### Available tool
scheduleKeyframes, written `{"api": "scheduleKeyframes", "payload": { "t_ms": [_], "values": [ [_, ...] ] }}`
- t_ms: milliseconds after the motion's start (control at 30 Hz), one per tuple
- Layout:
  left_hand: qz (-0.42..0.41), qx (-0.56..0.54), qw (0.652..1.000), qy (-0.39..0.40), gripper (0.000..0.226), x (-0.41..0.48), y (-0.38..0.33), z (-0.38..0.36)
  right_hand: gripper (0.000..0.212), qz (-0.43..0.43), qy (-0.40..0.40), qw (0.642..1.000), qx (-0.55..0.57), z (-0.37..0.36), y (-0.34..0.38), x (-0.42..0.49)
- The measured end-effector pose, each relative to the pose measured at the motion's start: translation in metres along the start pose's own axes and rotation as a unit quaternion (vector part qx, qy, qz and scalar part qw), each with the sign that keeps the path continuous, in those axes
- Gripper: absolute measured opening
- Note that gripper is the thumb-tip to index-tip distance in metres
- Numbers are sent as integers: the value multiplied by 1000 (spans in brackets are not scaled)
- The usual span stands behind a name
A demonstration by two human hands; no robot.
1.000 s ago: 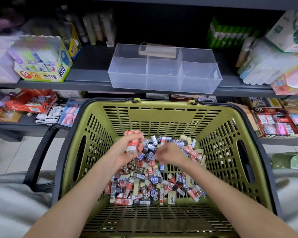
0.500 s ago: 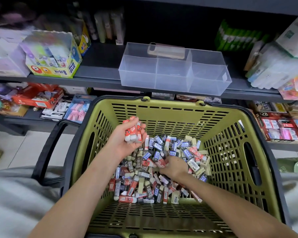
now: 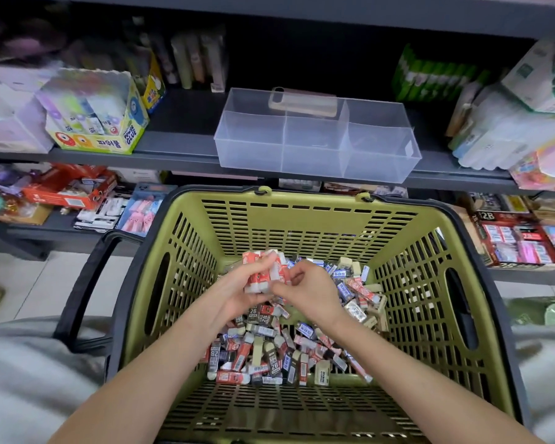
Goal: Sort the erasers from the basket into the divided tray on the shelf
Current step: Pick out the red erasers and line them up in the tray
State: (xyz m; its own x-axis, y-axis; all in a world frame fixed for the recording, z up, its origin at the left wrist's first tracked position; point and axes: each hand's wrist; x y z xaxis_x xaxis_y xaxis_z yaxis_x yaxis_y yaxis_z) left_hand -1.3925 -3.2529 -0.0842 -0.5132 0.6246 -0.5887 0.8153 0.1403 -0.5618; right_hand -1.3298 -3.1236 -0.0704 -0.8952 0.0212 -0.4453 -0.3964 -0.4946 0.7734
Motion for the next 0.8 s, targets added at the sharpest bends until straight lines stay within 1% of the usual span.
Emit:
{"api": "scheduleKeyframes", "payload": {
  "t_ms": [33, 100, 133, 167, 200, 233, 267, 300, 333, 367, 400, 467, 533, 567, 633, 667, 700, 767, 800],
  "values": [
    [-1, 1, 1000, 1, 49, 0, -2, 1, 27, 28, 5, 1000, -14, -1, 3, 1],
    [-8, 9, 1000, 9, 44, -1, -6, 3, 31, 83, 61, 995, -13, 2, 5, 0],
    [-15, 14, 1000, 9, 41, -1, -9, 4, 29, 102, 86, 991, 17, 5, 5, -1],
    [-25, 17, 1000, 0, 40, -1, -11, 3, 25, 103, 93, 987, 78, 8, 3, -1],
    [-37, 15, 999, -12, 39, 0, -12, 4, 27, 80, 79, 982, 149, 9, -2, 0],
    [-49, 7, 998, -25, 40, 0, -13, 4, 34, 35, 56, 980, 189, 7, -11, 3],
    [-59, -5, 998, -38, 42, 1, -13, 5, 41, -20, 39, 984, 173, 4, -20, 7],
    [-67, -19, 996, -49, 44, 1, -15, 6, 46, -72, 47, 992, 89, -1, -32, 12],
    [-74, -34, 995, -55, 44, 0, -16, 7, 50, -113, 76, 991, 3, -9, -43, 16],
    [-79, -49, 994, -58, 44, -1, -18, 8, 52, -140, 114, 982, -53, -19, -51, 19],
    [-84, -63, 993, -60, 43, -2, -20, 10, 52, -158, 145, 974, -75, -28, -57, 24],
    [-95, -87, 990, -64, 39, -3, -24, 11, 45, -165, 175, 970, -45, -46, -63, 31],
    [-105, -102, 987, -59, 35, -5, -26, 11, 40, -167, 167, 972, 4, -58, -64, 37],
    [-111, -109, 986, -57, 34, -6, -27, 11, 41, -171, 154, 973, 23, -60, -64, 38],
    [-115, -117, 985, -60, 35, -6, -28, 11, 54, -180, 132, 974, 39, -59, -64, 40],
    [-113, -119, 984, -63, 35, -5, -28, 11, 54, -180, 128, 974, 45, -58, -65, 40],
    [-111, -121, 984, -65, 35, -5, -28, 11, 48, -175, 124, 975, 55, -57, -66, 41],
    [-112, -121, 984, -60, 32, -4, -27, 10, 28, -164, 127, 975, 84, -55, -67, 43],
    [-113, -118, 985, -55, 32, -3, -27, 10, 24, -158, 136, 973, 97, -55, -66, 44]
  ]
}}
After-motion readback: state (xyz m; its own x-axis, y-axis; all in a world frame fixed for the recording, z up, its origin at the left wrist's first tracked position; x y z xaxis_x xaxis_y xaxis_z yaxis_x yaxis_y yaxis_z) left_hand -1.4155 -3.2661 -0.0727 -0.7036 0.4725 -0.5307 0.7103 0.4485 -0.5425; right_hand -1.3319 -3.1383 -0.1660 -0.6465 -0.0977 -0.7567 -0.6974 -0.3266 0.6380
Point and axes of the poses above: each hand's wrist, its own x-axis towards the middle knuckle, its own z-axis out of the back of the hand, y = z × x, and after that the axes turned 14 degrees about y, right-handed
